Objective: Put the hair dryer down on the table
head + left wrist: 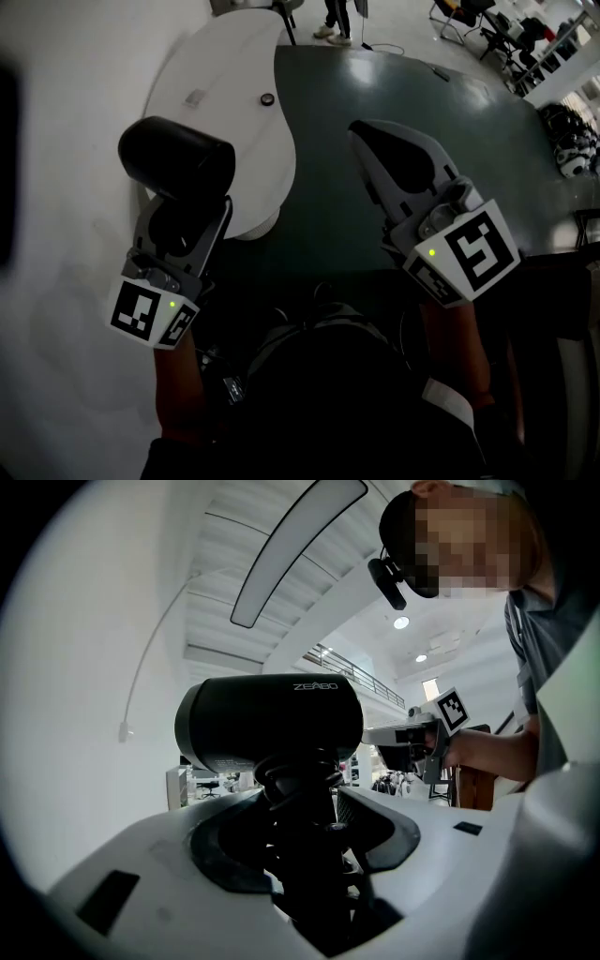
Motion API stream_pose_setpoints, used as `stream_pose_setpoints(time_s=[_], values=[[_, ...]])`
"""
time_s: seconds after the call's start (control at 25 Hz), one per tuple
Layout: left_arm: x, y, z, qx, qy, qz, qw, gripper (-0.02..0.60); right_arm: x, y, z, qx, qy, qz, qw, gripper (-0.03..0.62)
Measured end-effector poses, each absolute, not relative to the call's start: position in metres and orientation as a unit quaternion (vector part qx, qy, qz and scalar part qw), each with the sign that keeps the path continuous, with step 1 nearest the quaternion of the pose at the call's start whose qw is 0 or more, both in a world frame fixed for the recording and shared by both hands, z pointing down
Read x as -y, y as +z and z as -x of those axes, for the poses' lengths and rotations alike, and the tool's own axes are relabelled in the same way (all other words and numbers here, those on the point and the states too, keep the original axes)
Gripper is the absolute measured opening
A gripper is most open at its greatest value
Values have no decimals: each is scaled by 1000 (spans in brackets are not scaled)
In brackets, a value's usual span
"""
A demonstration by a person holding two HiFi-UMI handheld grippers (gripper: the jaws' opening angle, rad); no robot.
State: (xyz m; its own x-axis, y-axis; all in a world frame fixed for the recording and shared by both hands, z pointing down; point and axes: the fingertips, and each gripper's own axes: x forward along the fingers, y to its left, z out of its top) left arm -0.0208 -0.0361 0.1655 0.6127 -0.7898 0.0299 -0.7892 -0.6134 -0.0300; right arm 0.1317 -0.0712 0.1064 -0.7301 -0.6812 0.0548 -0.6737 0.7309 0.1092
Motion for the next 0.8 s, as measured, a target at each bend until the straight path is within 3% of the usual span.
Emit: stream_pose_setpoints(time_s=[0.56,0.8], values=[[76,175,0,-449,-32,893,15,212,121,126,-154,932,-30,-357,47,9],[102,171,33,-434,-24,900,7,212,138,117,-120,928,-32,-368,52,9]])
